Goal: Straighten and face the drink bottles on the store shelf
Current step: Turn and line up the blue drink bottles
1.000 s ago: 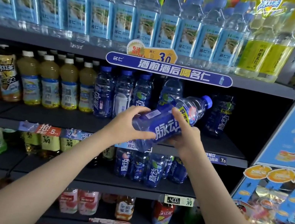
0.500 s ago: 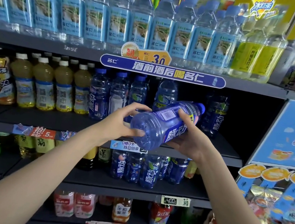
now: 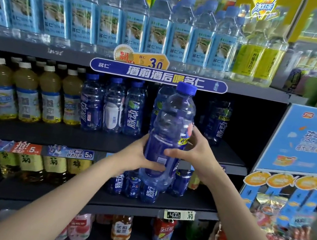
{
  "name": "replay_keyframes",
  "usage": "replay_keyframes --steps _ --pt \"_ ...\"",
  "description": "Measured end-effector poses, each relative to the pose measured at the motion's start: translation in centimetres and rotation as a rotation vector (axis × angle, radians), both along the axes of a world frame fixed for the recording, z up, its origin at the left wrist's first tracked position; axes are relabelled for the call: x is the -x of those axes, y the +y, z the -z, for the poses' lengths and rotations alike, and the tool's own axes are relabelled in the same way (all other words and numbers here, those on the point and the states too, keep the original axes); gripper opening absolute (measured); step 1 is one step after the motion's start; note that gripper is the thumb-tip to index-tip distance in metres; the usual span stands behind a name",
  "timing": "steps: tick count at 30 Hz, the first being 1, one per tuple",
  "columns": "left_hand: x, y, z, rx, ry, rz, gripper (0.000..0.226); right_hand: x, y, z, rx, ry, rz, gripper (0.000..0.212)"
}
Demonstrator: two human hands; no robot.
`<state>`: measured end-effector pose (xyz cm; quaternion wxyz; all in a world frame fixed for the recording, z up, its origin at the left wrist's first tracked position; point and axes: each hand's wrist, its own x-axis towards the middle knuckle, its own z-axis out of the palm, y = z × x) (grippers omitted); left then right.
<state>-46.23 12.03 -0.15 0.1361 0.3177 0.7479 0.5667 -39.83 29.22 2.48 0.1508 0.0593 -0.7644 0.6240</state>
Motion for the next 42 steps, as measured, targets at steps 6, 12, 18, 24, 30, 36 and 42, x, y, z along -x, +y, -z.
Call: replay_keyframes --steps 6,12,18,24,30,36,42 --pt "0.5 3.6 1.2 -0.029 0.186 -0.203 0.08 1.2 -1.0 0.7 -0.118 0.083 0.289 0.079" --pt "4.5 5.2 -0.6 0.178 0.384 -0.114 0.071 2.6 2.4 1.6 -0.212 0.18 0.465 0.083" --pt "9.3 4.7 0.9 0.152 0.292 -0.473 0.072 6.3 6.7 2.1 -0.207 0.138 0.534 0.077" --pt "12.1 7.8 0.3 0.225 0.239 -0.543 0.09 13.3 8.8 2.3 -0.168 0.049 0.609 0.082" --pt "14.3 9.3 1.4 0.142 0.213 -0.592 0.085 16.8 10.2 4.3 -0.235 0.04 0.515 0.108" --pt "14.6 8.8 2.5 0.04 0.273 -0.577 0.085 17.5 10.9 8.6 -0.379 -0.038 0.625 0.082" --pt "15.0 8.7 2.5 0.051 0.26 -0.558 0.084 22.7 9.6 7.4 -0.444 -0.138 0.804 0.079"
